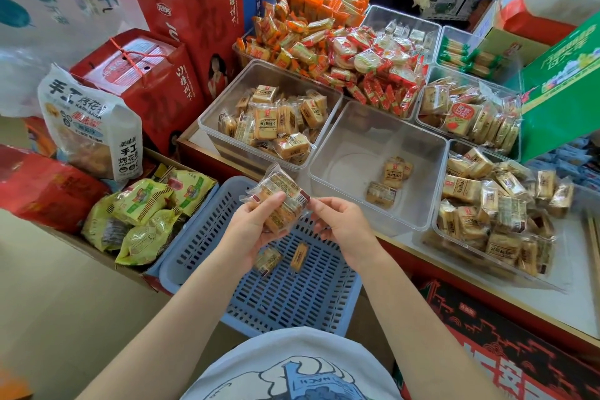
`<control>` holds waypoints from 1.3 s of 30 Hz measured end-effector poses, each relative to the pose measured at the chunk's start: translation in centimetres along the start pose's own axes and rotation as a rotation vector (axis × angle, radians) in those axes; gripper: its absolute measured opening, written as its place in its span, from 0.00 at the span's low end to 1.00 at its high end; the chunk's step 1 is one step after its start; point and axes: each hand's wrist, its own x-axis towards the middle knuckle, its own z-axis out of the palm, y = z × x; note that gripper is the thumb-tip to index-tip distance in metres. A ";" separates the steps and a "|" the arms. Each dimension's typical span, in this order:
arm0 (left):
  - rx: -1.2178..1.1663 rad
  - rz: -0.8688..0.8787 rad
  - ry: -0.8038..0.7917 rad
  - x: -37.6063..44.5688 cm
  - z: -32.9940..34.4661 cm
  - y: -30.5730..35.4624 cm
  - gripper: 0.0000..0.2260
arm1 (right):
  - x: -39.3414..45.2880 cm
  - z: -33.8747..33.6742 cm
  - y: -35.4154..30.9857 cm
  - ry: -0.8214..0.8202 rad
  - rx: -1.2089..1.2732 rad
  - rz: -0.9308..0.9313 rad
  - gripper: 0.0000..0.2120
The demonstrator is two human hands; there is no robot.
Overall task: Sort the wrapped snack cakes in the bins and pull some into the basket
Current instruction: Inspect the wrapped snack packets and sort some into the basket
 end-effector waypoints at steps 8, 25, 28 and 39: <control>-0.005 -0.071 -0.042 0.6 0.5 -0.6 0.26 | 0.2 -0.4 -0.3 -0.030 0.096 -0.004 0.06; -0.090 0.058 0.041 4.5 1.8 1.7 0.34 | 2.9 -1.9 -2.3 -0.049 0.007 -0.069 0.05; -0.046 0.073 0.073 6.0 1.6 2.9 0.35 | 4.2 -2.4 -3.2 0.009 0.068 -0.078 0.07; 0.176 0.139 0.118 13.3 2.2 6.2 0.16 | 12.7 -1.1 -5.3 -0.100 -0.008 -0.024 0.14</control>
